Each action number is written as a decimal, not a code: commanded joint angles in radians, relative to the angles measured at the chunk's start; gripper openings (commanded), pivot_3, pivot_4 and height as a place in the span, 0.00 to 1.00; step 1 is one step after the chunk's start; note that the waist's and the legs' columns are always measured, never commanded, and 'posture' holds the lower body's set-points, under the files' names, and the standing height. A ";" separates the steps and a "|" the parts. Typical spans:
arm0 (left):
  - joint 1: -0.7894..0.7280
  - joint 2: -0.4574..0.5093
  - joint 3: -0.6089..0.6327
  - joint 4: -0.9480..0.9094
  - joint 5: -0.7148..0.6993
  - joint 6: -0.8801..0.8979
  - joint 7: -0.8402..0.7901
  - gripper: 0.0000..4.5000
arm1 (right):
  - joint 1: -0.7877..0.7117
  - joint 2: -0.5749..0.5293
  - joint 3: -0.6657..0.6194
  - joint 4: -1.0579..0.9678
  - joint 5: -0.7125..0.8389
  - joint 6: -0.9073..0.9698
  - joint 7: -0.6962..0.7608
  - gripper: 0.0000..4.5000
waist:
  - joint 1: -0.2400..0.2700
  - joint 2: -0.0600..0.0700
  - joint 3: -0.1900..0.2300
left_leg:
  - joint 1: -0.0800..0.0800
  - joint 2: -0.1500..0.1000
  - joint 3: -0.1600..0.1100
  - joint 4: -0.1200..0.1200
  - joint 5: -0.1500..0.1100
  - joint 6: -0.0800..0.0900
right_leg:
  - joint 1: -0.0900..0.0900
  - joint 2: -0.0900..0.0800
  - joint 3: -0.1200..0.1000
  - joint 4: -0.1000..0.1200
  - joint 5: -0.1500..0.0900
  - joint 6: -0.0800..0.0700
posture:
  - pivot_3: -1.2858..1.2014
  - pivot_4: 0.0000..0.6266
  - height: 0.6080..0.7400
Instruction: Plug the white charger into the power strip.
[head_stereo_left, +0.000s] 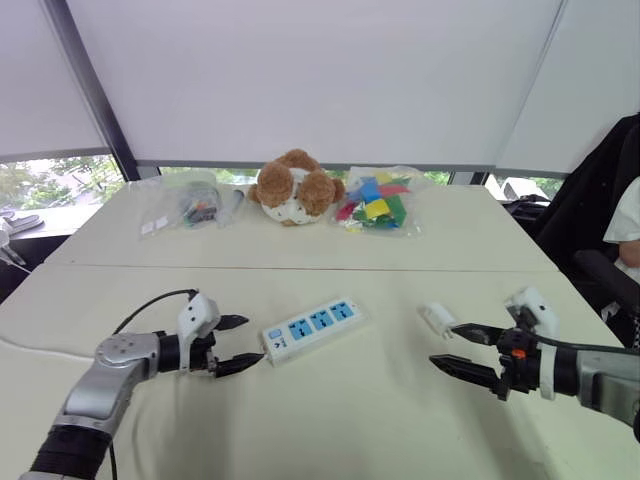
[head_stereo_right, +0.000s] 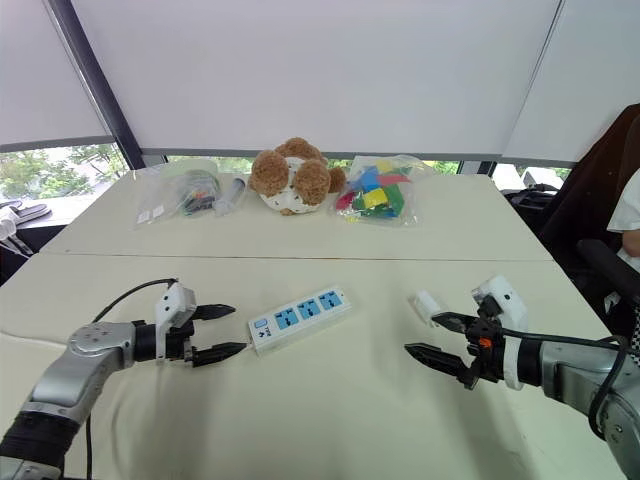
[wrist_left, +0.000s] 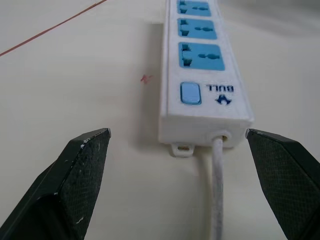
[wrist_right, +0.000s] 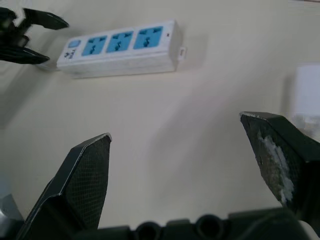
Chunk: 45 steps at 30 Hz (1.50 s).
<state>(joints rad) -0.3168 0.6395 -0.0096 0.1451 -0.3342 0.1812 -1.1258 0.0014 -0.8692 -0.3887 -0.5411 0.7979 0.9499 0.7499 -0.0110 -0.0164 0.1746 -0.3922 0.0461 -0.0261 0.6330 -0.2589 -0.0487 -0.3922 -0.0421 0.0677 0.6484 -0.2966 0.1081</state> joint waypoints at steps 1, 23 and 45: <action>-0.026 -0.033 -0.030 0.023 0.016 -0.049 -0.017 1.00 | 0.012 0.025 -0.013 -0.048 0.025 0.002 -0.039 0.99 | 0.000 0.000 0.000 | 0.000 0.000 0.000 0.000 0.000 0.000 | 0.000 0.000 0.000 0.000 0.000 0.000 | 0.52 0.24 0.99; -0.146 -0.162 -0.080 0.282 0.103 -0.245 -0.072 0.67 | 0.014 0.005 -0.037 -0.030 0.015 -0.007 -0.083 1.00 | 0.000 0.000 0.000 | 0.001 0.000 -0.001 0.003 0.000 0.000 | 0.002 0.000 0.000 0.002 0.000 0.000 | 0.52 0.24 0.99; -0.299 -0.243 -0.240 0.495 0.216 -0.349 -0.309 0.67 | -1.205 -0.166 0.898 1.056 -0.494 0.175 0.366 1.00 | 0.012 0.009 -0.001 | -0.016 -0.005 0.000 0.016 -0.001 0.001 | -0.007 -0.005 0.000 0.000 0.002 0.003 | 0.52 0.24 0.99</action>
<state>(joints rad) -0.6475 0.4097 -0.2141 0.6444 -0.1420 -0.1831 -1.4325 -1.1607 -1.0445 0.4606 0.4283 0.3798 1.1739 1.0540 0.0013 -0.0076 0.1736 -0.4082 0.0404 -0.0261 0.6497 -0.2595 -0.0473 -0.3995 -0.0476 0.0680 0.6479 -0.2934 0.1135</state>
